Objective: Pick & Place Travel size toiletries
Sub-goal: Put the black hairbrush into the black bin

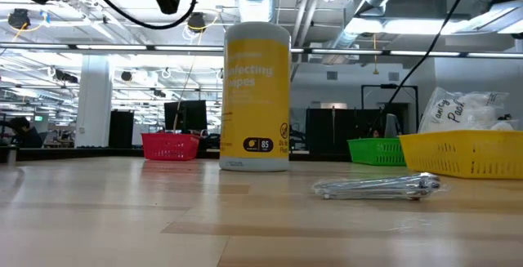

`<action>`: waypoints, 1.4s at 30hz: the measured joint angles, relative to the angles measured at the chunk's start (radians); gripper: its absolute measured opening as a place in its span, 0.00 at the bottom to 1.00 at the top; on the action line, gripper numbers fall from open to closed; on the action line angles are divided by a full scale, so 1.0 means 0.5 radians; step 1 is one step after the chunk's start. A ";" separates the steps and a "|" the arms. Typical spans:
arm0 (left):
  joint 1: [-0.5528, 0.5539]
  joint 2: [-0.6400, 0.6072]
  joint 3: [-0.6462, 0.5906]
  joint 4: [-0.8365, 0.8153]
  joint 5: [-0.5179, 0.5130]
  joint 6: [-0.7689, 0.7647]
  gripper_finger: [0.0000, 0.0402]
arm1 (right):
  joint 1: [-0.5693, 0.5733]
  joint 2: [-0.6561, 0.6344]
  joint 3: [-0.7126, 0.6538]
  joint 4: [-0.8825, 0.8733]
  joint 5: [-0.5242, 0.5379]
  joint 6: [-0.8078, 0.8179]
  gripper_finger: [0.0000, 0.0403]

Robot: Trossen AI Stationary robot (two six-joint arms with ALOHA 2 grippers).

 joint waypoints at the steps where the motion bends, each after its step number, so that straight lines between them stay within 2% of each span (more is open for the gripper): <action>1: 0.018 0.000 0.000 -0.001 0.010 -0.010 0.34 | 0.000 0.000 0.000 0.010 -0.001 -0.005 0.00; 10: 0.156 0.000 0.000 0.017 0.253 -0.106 0.36 | -0.035 0.000 0.000 0.012 -0.015 -0.007 0.00; 17: 0.167 0.000 0.000 0.032 0.263 -0.110 0.48 | -0.071 0.000 0.000 0.013 -0.024 -0.007 0.00; 22: 0.223 0.000 0.000 0.044 0.258 -0.110 0.53 | -0.109 0.000 0.000 0.030 -0.120 -0.007 0.00; 35: 0.235 0.002 0.005 0.090 0.313 -0.082 0.48 | -0.192 0.000 0.000 0.034 -0.126 -0.004 0.00; 42: 0.234 0.110 0.070 0.159 0.378 -0.074 0.45 | -0.234 0.001 0.000 0.028 -0.162 -0.001 0.00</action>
